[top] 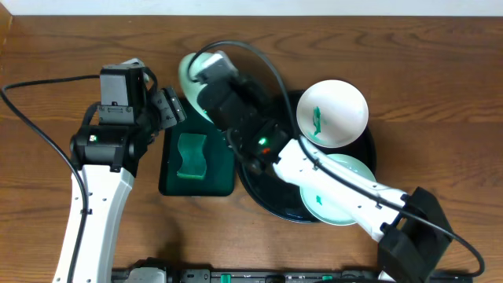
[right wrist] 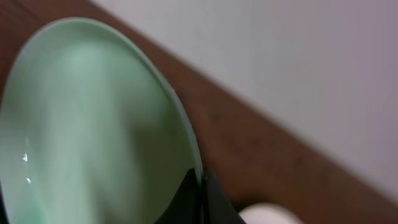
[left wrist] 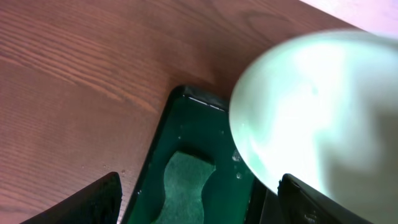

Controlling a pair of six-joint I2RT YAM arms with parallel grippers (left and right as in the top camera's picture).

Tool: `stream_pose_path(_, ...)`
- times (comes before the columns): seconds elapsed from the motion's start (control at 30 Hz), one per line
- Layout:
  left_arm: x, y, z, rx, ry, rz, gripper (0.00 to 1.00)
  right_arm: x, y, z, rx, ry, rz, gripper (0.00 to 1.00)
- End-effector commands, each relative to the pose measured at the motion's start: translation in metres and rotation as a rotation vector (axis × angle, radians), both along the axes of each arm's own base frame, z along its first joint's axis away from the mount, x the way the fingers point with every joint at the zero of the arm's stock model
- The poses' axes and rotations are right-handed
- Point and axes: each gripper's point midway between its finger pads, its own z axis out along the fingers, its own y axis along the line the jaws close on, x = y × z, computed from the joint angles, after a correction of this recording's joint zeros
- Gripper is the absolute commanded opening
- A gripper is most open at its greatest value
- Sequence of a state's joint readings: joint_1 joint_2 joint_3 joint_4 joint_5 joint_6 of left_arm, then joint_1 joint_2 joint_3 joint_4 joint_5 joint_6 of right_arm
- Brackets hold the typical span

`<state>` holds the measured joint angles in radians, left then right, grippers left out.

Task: Clean dirty plates on tray and stack at the side
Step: 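Carry the mint plate with the right gripper toward the right side, then lower the mint plate onto the table right of the tray and release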

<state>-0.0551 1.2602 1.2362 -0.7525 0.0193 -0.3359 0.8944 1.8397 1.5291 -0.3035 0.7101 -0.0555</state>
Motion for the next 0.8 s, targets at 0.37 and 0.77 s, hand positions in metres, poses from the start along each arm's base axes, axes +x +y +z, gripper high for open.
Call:
stream_pose_path(0.37, 0.002, 0.003, 0.007, 0.007, -0.015, 0.007, 0.81, 0.026, -0.062, -0.006, 0.66, 0.427, -0.095, 0.01)
stream_pose_path(0.77, 0.002, 0.003, 0.007, 0.007, -0.015, 0.007, 0.81, 0.024, -0.347, -0.02, 0.703, 0.466, -0.757, 0.01)
